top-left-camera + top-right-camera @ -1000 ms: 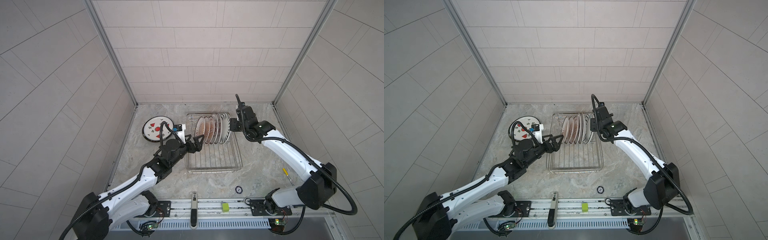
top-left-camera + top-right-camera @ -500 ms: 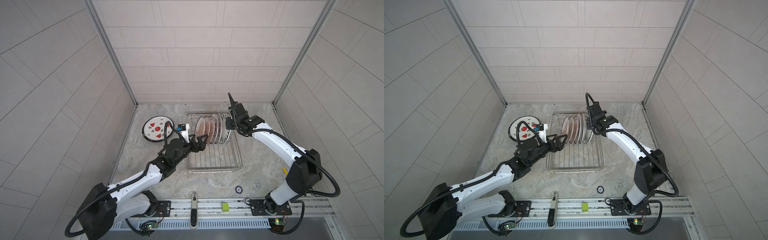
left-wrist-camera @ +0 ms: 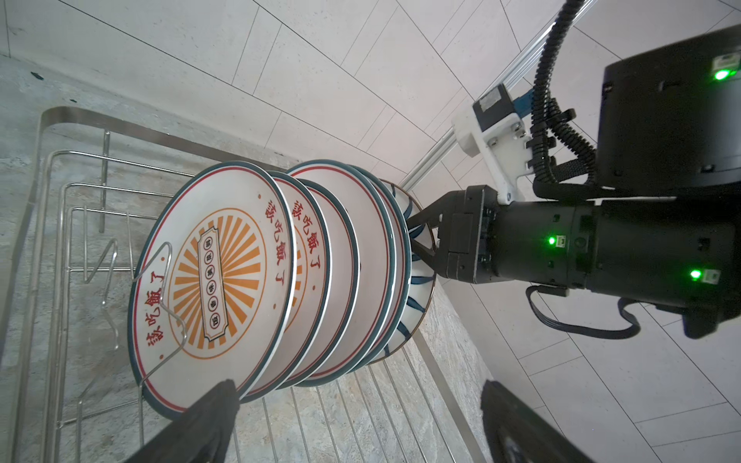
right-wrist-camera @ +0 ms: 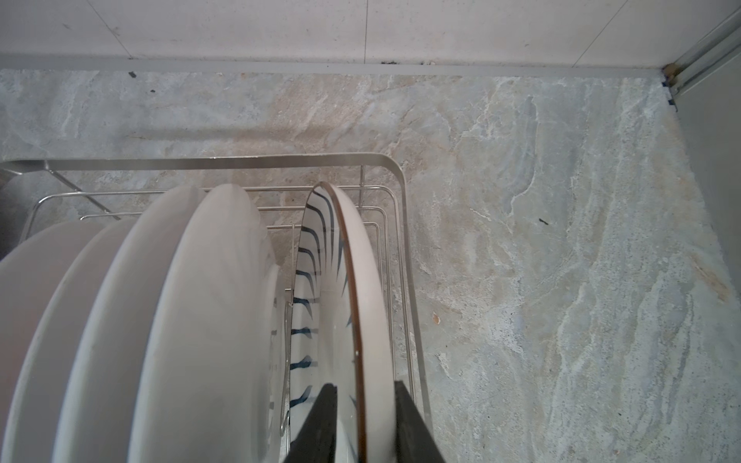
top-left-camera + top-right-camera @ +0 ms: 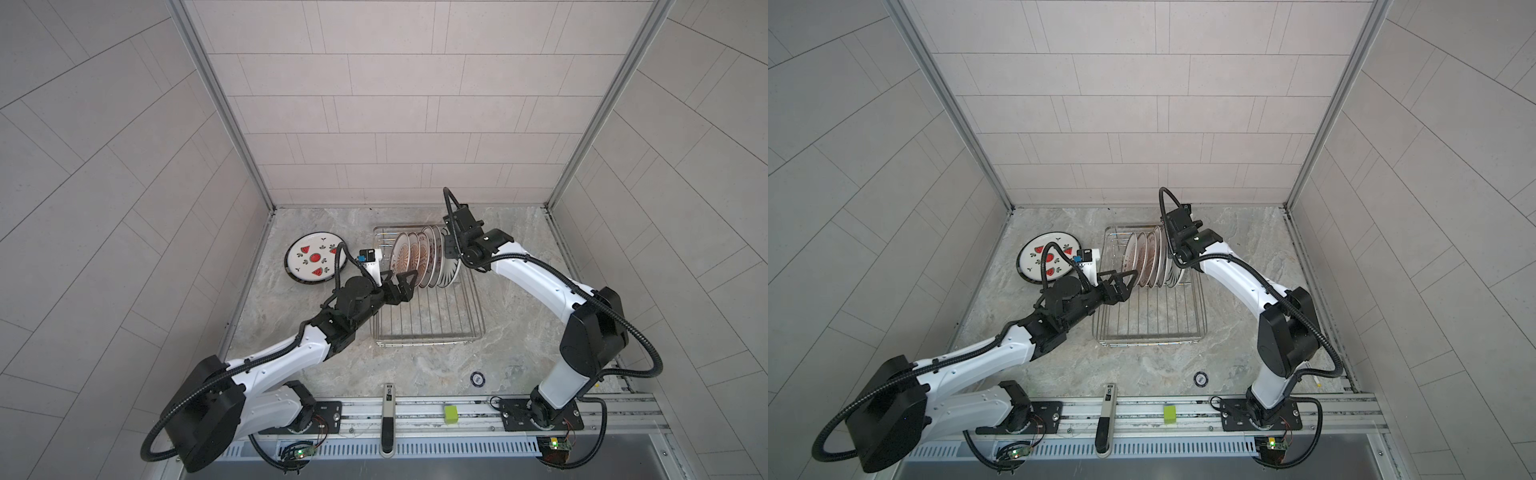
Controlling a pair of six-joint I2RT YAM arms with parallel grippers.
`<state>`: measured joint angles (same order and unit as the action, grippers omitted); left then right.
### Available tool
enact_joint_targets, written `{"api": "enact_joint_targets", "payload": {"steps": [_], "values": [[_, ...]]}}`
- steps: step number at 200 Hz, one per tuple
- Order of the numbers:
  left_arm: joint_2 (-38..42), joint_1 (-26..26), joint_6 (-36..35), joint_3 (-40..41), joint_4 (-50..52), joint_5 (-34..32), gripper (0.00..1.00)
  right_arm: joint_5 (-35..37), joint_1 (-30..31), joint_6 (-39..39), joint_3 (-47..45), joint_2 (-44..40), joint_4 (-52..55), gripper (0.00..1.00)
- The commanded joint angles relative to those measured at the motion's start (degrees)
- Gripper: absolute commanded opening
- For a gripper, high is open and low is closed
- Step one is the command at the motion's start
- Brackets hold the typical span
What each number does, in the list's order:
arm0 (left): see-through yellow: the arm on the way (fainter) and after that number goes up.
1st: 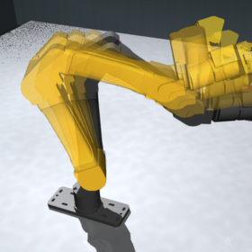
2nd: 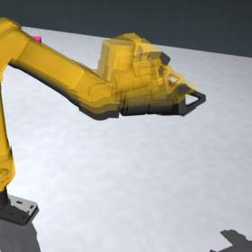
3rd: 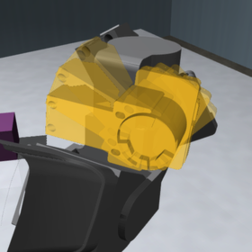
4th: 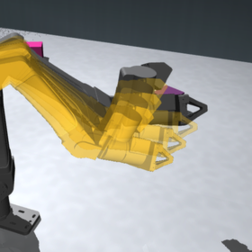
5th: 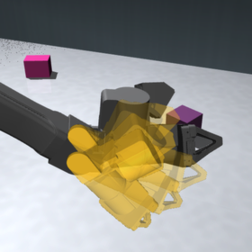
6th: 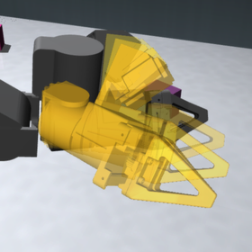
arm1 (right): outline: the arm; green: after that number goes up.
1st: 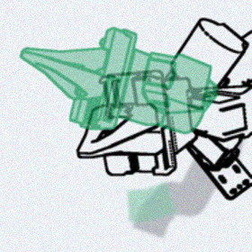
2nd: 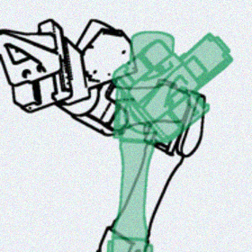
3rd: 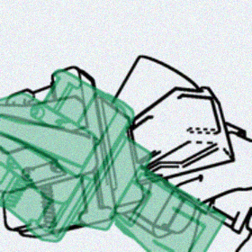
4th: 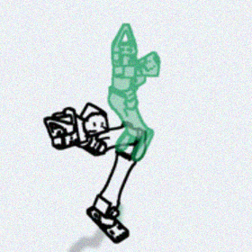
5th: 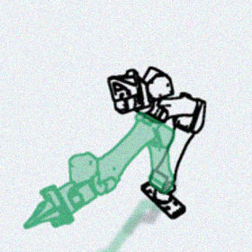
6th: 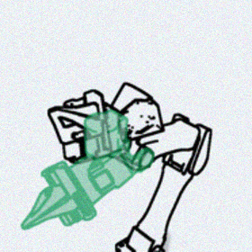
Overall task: Unload the plates from the dish rack
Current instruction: Pick up the plate from the dish rack.
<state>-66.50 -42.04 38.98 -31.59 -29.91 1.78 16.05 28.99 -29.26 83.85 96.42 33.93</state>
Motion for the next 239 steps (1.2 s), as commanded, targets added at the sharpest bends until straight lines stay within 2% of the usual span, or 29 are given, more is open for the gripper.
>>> {"api": "enact_joint_targets", "payload": {"steps": [1,125,239], "values": [[1.4,-0.3,-0.1,1.4,-3.0,-2.0,1.00,3.5,1.0,-1.0,1.5,0.5,1.0,0.24],[-0.4,-0.3,0.0,3.1,-6.1,-3.1,1.00,11.2,3.7,0.0,4.6,0.4,2.9,0.12],[-0.2,-0.4,0.1,3.8,-6.6,-4.0,1.00,17.7,6.1,2.1,5.2,-5.3,3.3,0.10]]}}
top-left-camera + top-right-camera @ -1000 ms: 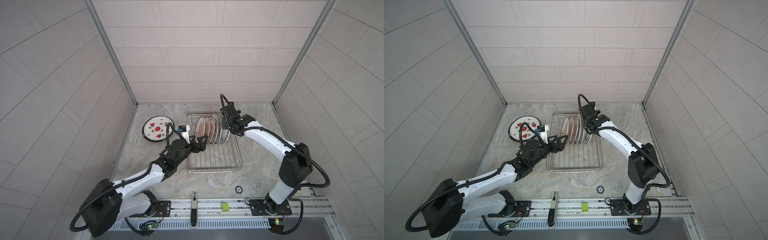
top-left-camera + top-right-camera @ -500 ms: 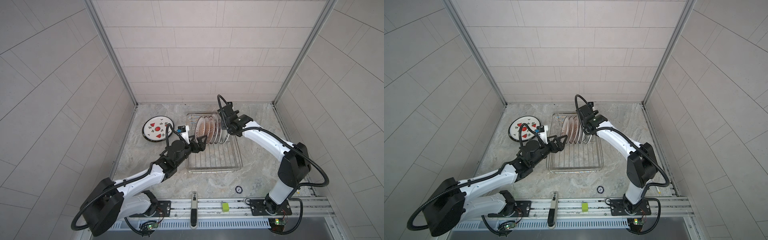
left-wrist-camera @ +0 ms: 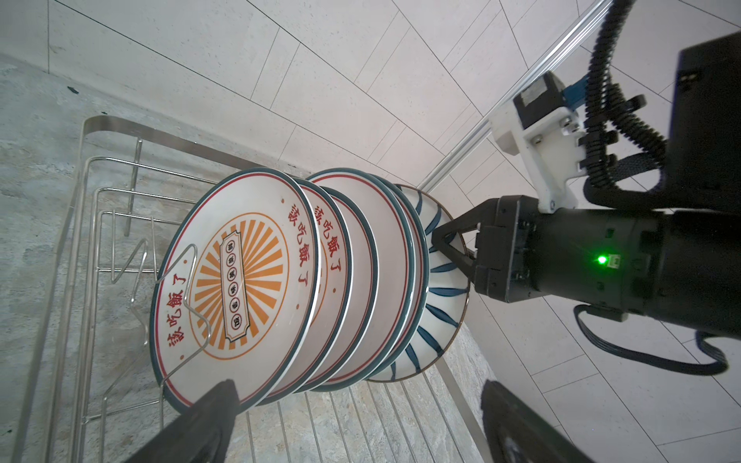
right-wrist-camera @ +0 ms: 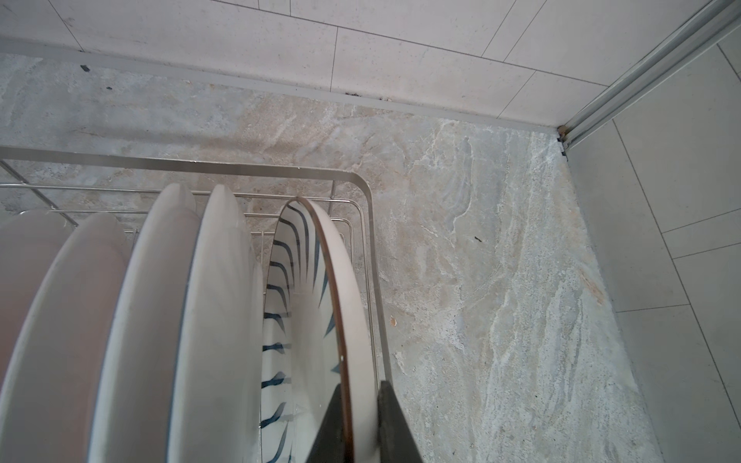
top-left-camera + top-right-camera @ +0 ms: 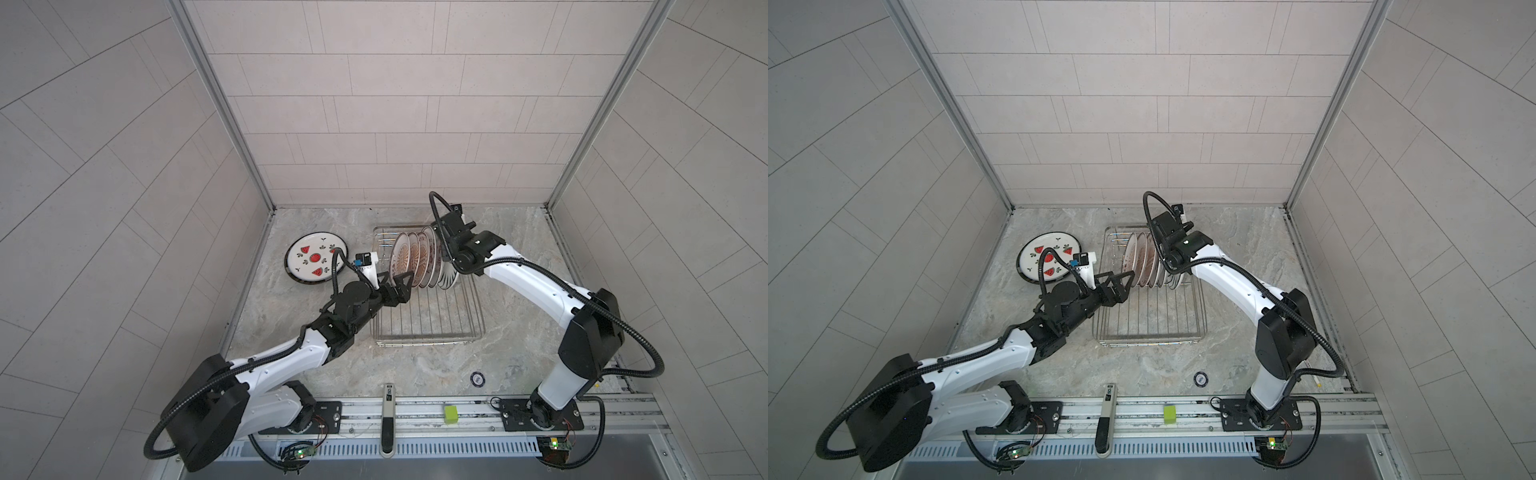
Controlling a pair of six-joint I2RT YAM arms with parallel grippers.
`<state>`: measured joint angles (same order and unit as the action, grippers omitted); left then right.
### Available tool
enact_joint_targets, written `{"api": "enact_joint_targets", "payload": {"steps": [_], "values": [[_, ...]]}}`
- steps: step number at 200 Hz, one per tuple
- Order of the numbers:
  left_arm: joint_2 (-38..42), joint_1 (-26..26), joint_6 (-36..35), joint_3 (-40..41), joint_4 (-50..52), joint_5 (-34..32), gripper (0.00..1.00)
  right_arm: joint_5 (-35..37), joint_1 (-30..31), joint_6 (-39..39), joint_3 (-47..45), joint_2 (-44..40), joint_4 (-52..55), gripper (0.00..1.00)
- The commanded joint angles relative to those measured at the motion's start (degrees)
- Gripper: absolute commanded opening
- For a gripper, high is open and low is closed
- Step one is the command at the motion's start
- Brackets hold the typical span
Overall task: Unload the plates from the dish rack
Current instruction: Pick up the plate from the dish rack.
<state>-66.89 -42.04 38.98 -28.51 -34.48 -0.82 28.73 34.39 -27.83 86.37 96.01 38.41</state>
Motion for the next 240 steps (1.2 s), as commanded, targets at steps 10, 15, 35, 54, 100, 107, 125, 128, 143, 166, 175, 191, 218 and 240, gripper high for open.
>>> {"api": "enact_joint_targets", "payload": {"steps": [10,15,35,54,100,107,125,128,143,166,175,191,218,240], "values": [[0.2,-0.3,0.2,0.7,-2.0,-1.2,1.00,5.8,1.1,1.2,3.2,-5.4,-0.8,0.10],[0.2,-0.3,0.2,0.7,-2.0,-1.2,1.00,6.0,1.3,1.3,3.3,-5.7,-0.6,0.10],[0.2,-0.3,0.2,1.0,-2.2,-1.4,1.00,7.2,2.0,2.0,3.5,-7.0,-0.4,0.10],[0.5,-0.4,0.2,1.1,-2.1,-1.2,1.00,8.2,2.4,2.5,3.5,-8.1,0.1,0.10],[1.7,-0.3,0.3,1.6,-2.0,-1.5,1.00,11.6,2.8,4.1,3.5,-10.6,1.3,0.09],[1.7,-0.3,0.3,1.7,-2.0,-1.6,1.00,12.0,2.8,4.2,3.4,-11.2,1.5,0.09],[1.9,-0.3,0.3,1.8,-2.0,-2.0,1.00,12.3,2.8,4.6,2.6,-12.9,1.5,0.08],[1.9,-0.4,0.3,1.7,-2.0,-1.9,1.00,12.3,2.8,4.7,2.3,-13.2,1.4,0.08],[1.8,-0.3,0.3,1.6,-2.0,-1.7,1.00,12.2,2.8,5.0,1.0,-15.2,0.7,0.08],[1.7,-0.3,0.4,1.6,-2.3,-1.6,1.00,12.2,2.8,6.3,-2.3,-18.7,-1.6,0.08],[1.8,-0.3,0.4,1.6,-2.3,-1.4,1.00,11.8,2.7,6.9,-3.9,-20.3,-2.9,0.08],[2.2,-0.3,0.4,1.6,-2.2,-1.2,1.00,11.4,2.5,6.8,-5.9,-23.1,-3.6,0.08],[4.0,-0.3,0.1,1.7,-1.1,-1.4,1.00,3.2,-0.8,6.5,-10.6,-28.5,-6.4,0.08],[6.1,-0.3,-1.3,2.1,-0.2,-1.4,1.00,-9.4,-7.1,4.7,-14.6,-32.1,-9.0,0.08]]}}
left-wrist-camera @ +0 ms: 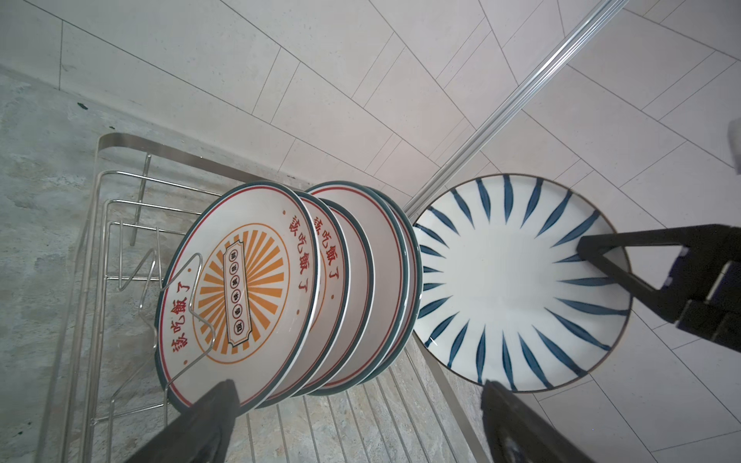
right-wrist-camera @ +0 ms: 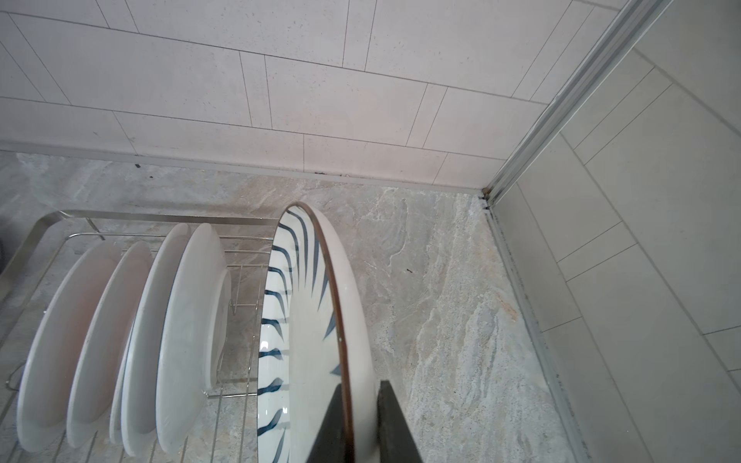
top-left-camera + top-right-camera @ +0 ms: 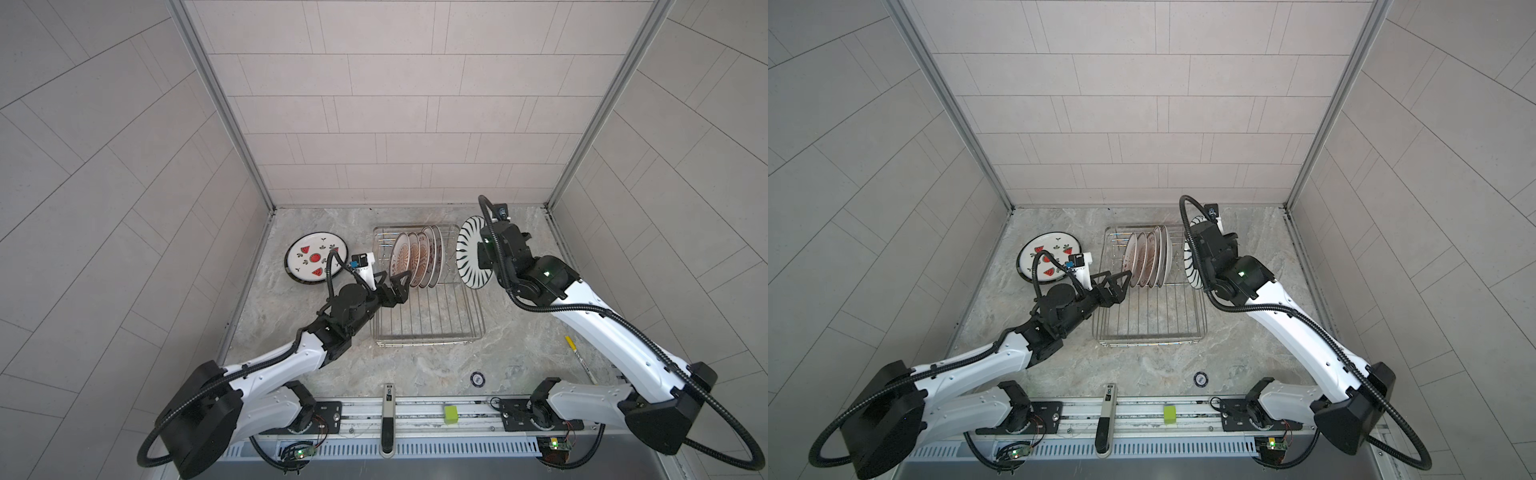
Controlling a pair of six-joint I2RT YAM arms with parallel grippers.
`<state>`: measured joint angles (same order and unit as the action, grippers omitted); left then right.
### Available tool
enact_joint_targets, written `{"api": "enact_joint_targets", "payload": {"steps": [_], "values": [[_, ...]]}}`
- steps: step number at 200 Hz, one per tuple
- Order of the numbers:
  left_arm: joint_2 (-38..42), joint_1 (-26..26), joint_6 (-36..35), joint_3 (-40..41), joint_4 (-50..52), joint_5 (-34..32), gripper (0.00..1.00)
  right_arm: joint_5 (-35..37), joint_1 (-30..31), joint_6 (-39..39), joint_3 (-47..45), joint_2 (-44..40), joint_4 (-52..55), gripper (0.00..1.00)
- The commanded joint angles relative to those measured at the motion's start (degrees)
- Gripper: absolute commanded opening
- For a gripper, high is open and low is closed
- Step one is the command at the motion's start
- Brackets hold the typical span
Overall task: Unload the plates from the dish rack
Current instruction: Pick up the plate from the dish rack.
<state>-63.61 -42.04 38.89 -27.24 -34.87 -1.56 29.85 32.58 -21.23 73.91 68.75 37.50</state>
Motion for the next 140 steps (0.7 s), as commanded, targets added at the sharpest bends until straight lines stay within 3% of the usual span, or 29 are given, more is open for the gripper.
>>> {"api": "enact_joint_targets", "payload": {"steps": [1,69,103,140], "values": [[2.9,-0.3,-1.3,0.8,0.3,-0.7,1.00,-11.0,-5.5,-2.0,-2.4,-5.0,-8.2,0.08],[10.2,-0.3,-6.8,0.6,7.7,-1.8,1.00,-29.5,-15.9,-6.8,-12.6,-14.8,-14.7,0.07],[13.8,-0.2,-10.6,-2.2,18.0,-4.0,1.00,-41.2,-22.4,-10.9,-17.0,-18.6,-18.5,0.06],[13.8,-0.2,-9.7,-3.0,17.6,2.1,1.00,-48.0,-27.0,-15.0,-21.0,-23.6,-21.2,0.06]]}}
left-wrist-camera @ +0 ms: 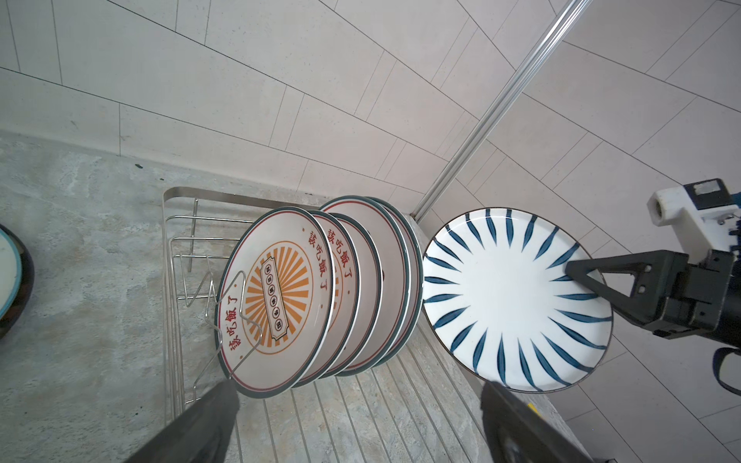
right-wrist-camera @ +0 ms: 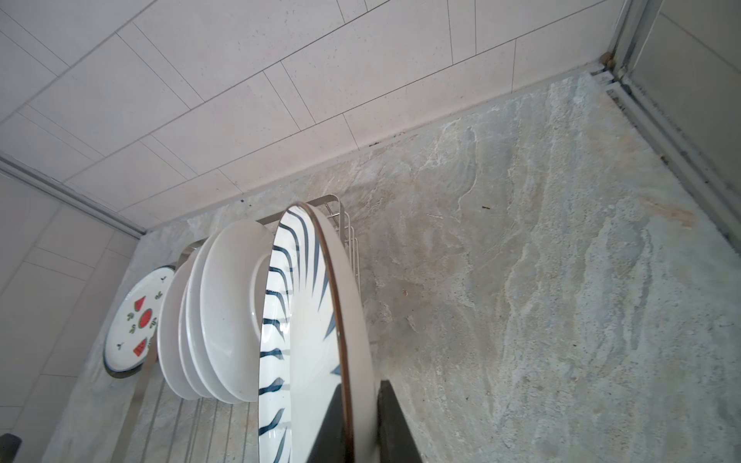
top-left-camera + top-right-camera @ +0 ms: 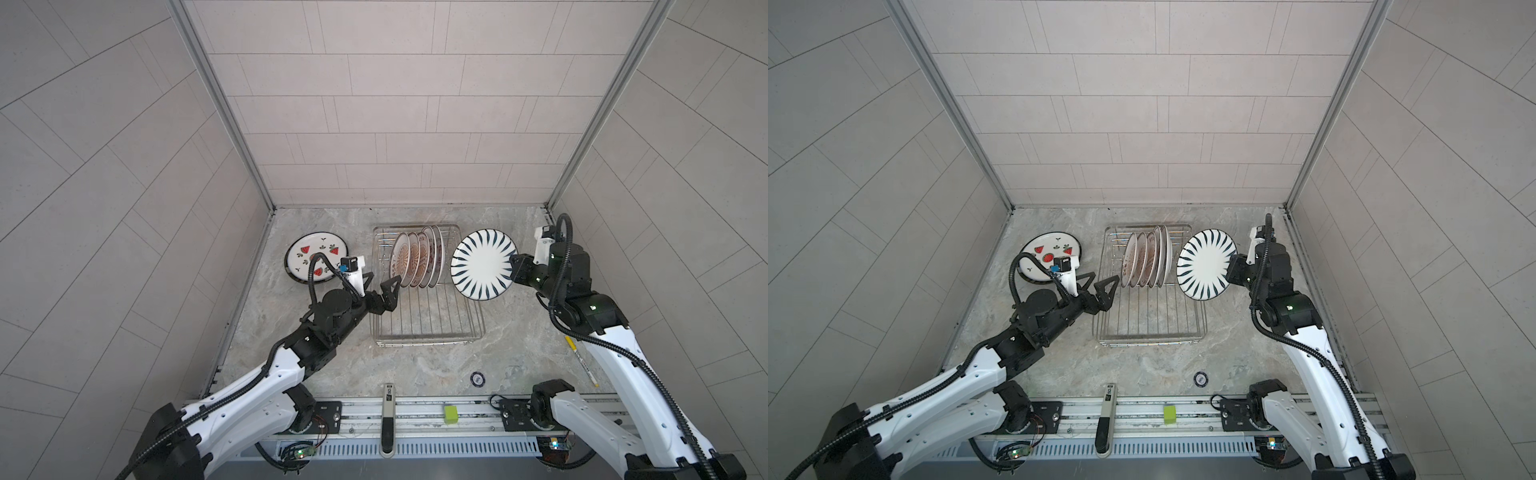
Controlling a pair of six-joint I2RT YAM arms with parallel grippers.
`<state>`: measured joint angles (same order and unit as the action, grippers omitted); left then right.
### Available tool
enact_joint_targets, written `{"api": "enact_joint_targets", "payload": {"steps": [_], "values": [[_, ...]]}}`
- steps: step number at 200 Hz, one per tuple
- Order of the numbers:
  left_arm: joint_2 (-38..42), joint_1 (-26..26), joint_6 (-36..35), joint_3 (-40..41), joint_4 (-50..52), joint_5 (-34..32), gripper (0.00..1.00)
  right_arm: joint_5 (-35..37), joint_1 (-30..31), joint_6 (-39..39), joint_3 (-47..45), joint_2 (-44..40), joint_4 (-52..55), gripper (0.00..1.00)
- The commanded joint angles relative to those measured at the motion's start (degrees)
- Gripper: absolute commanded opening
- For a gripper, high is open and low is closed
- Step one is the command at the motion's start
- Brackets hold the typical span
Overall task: Unload the plates from the dish rack
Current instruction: Pick up the plate from the dish rack, then place the plate among the plates.
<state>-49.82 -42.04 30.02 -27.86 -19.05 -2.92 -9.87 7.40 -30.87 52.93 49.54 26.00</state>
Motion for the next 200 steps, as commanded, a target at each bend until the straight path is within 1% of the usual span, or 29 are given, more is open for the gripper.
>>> {"api": "enact_joint_targets", "payload": {"steps": [1,20,44,57,67,74,84,96,115,135,146,162,181,193,200], "values": [[0.0,-0.2,-0.8,-2.4,1.8,3.6,1.00,-8.5,-1.9,-5.4,-0.1,-4.6,-9.8,0.06],[-1.3,-0.2,0.0,-3.5,1.7,7.0,1.00,-10.4,-2.8,-6.7,-0.9,-7.1,-9.8,0.06],[-2.3,-0.2,1.2,-3.8,0.5,7.3,1.00,-11.0,-3.3,-7.8,-1.6,-9.5,-9.2,0.05],[-3.3,-0.3,2.9,-3.3,-2.0,8.9,1.00,-13.3,-3.4,-8.9,-2.3,-10.0,-10.2,0.05],[-4.4,-0.3,5.4,-3.1,-4.2,10.5,1.00,-16.3,-3.4,-10.4,-3.2,-10.2,-11.9,0.05],[-5.0,-0.2,8.2,-3.1,-4.9,10.3,1.00,-18.3,-3.5,-11.6,-3.8,-10.2,-13.3,0.05],[-5.2,-0.3,13.5,-2.6,-6.1,9.9,1.00,-19.6,-3.5,-13.9,-4.6,-10.7,-14.4,0.05],[-5.5,-0.8,16.7,-1.5,-9.9,9.8,1.00,-20.4,-3.4,-15.6,-6.2,-12.0,-17.0,0.05],[-6.8,-0.8,20.8,-1.8,-11.1,9.1,1.00,-19.9,-3.4,-17.3,-7.9,-13.8,-18.7,0.05],[-9.4,-0.8,24.5,-1.8,-15.5,11.5,1.00,-20.4,-3.3,-19.5,-9.2,-14.5,-20.2,0.05],[-10.8,-0.8,25.7,-1.9,-17.5,12.7,1.00,-20.9,-3.2,-20.7,-10.4,-14.8,-22.0,0.05],[-12.4,-0.9,26.6,-2.6,-17.7,12.9,0.99,-20.4,-2.5,-21.7,-11.6,-15.1,-23.8,0.05],[-13.7,-0.9,27.4,-2.8,-18.9,12.8,0.97,-18.7,-0.1,-22.4,-13.0,-15.1,-26.1,0.05],[-14.2,-0.9,27.8,-2.9,-19.7,13.0,0.95,-17.0,2.9,-21.7,-13.1,-14.5,-26.6,0.05],[-14.5,-0.9,28.0,-2.9,-20.1,13.0,0.92,-15.6,4.8,-21.1,-13.0,-14.0,-26.8,0.05]]}}
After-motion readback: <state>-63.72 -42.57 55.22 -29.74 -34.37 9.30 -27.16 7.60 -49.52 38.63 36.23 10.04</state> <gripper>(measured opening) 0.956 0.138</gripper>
